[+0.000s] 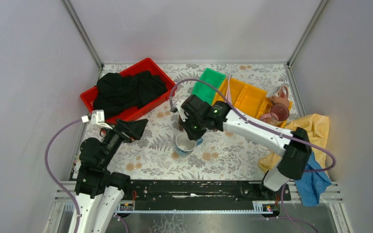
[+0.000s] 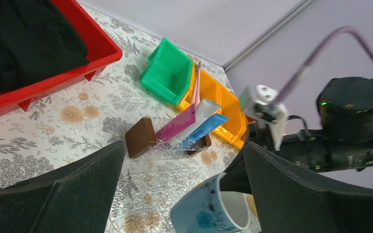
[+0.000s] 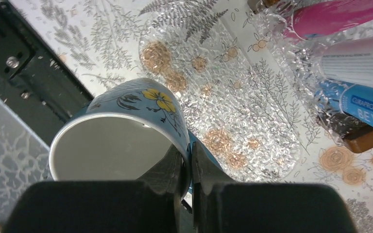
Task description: Prepare toiletry sets of a toothbrush and toothpaste on the tray
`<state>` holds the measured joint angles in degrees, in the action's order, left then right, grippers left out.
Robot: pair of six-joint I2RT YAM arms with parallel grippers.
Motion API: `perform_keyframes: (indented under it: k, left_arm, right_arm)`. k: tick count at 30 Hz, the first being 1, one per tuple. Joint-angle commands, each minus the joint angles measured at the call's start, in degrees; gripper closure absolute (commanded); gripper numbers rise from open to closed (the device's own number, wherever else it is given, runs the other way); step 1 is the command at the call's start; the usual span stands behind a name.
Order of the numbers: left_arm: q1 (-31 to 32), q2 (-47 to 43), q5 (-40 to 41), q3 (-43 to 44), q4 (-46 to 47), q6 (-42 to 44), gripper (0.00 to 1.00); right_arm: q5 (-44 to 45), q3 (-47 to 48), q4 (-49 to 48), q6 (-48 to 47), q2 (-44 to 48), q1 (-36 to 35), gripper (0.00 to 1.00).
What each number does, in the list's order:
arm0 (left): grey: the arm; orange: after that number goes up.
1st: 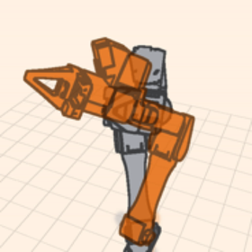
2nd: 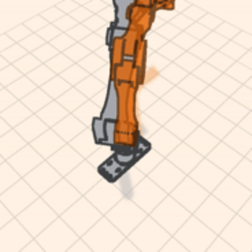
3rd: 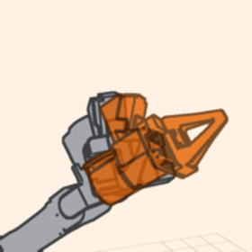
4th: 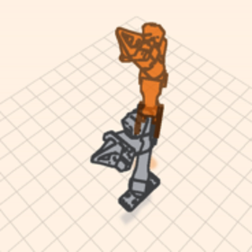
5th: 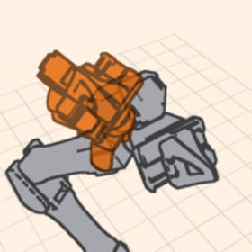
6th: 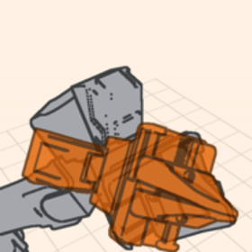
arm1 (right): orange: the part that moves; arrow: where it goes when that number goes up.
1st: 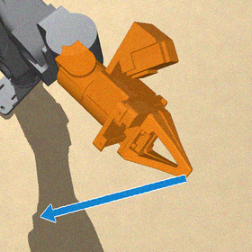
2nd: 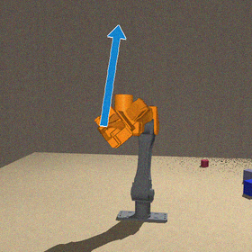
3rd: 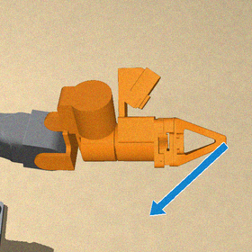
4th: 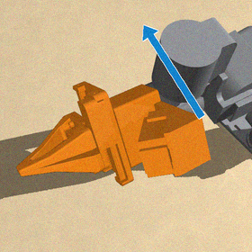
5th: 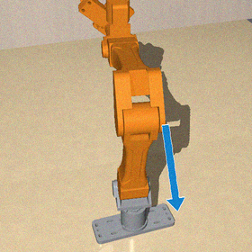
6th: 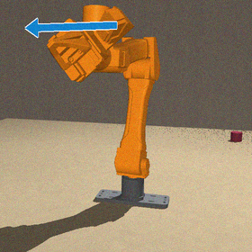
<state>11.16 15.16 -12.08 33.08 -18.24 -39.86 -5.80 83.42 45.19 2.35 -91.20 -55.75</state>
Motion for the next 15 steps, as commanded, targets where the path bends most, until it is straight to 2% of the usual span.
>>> perform_keyframes:
  k: [1,6,15]
  left_arm:
    - [-0.35,-2.27,3.09,2.27,-3.85,2.00,0.00]
    - [-0.29,-3.87,4.02,3.01,-5.58,3.48,0.00]
    - [-0.35,-6.09,4.60,2.78,-6.84,4.73,0.00]
  right_arm:
    - [7.89,5.19,-4.19,8.01,-4.58,-2.41,1.00]
    - [12.31,7.81,-4.23,9.43,-9.96,-3.96,1.00]
    - [14.13,13.48,-2.74,10.59,-17.42,-4.54,0.99]
